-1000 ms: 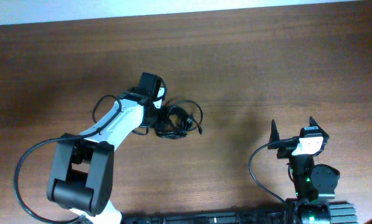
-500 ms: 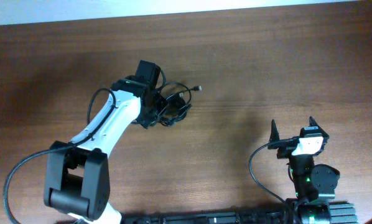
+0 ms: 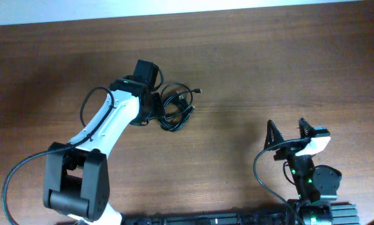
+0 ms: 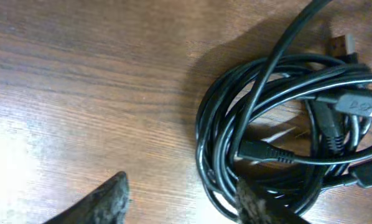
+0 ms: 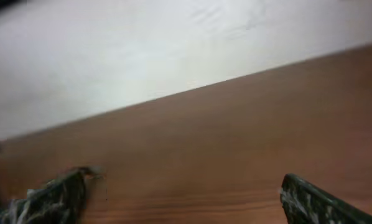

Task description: Untangle cables

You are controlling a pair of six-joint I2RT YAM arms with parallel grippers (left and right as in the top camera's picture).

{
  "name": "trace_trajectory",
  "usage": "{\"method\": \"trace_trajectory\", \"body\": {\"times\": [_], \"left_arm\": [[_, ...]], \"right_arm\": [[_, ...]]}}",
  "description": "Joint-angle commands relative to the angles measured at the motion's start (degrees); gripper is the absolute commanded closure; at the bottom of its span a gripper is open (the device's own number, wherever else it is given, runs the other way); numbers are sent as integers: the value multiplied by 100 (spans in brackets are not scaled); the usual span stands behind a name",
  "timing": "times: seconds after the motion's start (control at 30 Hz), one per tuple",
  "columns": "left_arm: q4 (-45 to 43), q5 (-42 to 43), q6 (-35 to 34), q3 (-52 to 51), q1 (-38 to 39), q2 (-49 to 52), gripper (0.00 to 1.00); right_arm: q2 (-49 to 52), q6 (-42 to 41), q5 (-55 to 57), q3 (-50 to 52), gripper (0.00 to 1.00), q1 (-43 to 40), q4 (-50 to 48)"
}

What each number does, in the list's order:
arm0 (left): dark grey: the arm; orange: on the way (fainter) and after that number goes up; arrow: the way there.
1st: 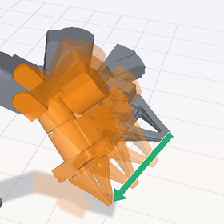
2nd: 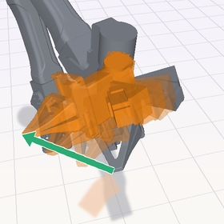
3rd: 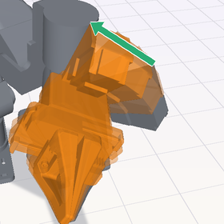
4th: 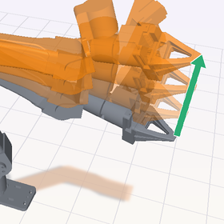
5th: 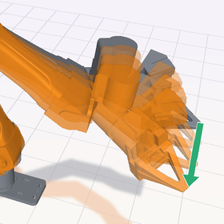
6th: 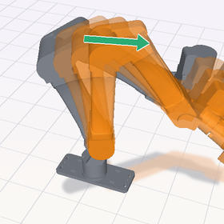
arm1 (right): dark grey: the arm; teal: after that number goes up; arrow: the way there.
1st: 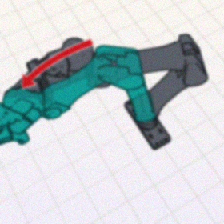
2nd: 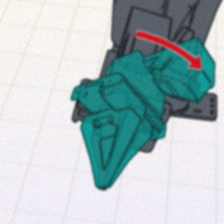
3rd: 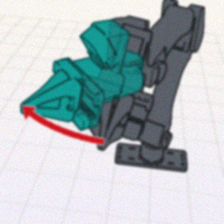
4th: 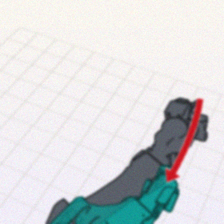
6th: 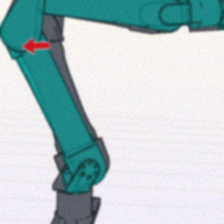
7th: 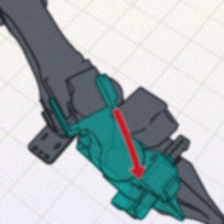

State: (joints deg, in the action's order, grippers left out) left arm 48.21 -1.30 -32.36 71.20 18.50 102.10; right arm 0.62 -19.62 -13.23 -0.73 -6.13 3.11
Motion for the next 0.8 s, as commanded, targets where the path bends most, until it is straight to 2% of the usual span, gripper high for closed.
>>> {"method": "trace_trajectory", "body": {"times": [0.0,0.13,0.23,0.3,0.37,0.47,0.67,0.7,0.77], "left_arm": [[-140,221,225,-101,-11,15,44],[-229,221,225,-120,74,437,52],[-232,315,223,-120,107,761,67],[-273,514,223,-120,140,979,69],[-289,540,223,-120,192,1141,73],[-503,544,225,-120,225,1167,100],[-151,649,332,472,122,999,100],[-44,645,457,599,118,925,100],[127,647,1237,955,127,483,100]], "right_arm": [[26,-1093,-610,42,1,-26,-11],[273,-1093,-669,42,1,-26,-13],[590,-1095,-975,42,1,-26,-24],[852,-1115,-1292,42,2,-26,-42],[1023,-1473,-2057,42,1,-26,-39],[1130,-1646,-2492,42,1,-28,-66],[1346,-1158,-2258,-389,1,-28,-105],[1499,-966,-2192,-590,2,-28,28],[2437,-686,-1921,-1462,1,-28,872]]}}
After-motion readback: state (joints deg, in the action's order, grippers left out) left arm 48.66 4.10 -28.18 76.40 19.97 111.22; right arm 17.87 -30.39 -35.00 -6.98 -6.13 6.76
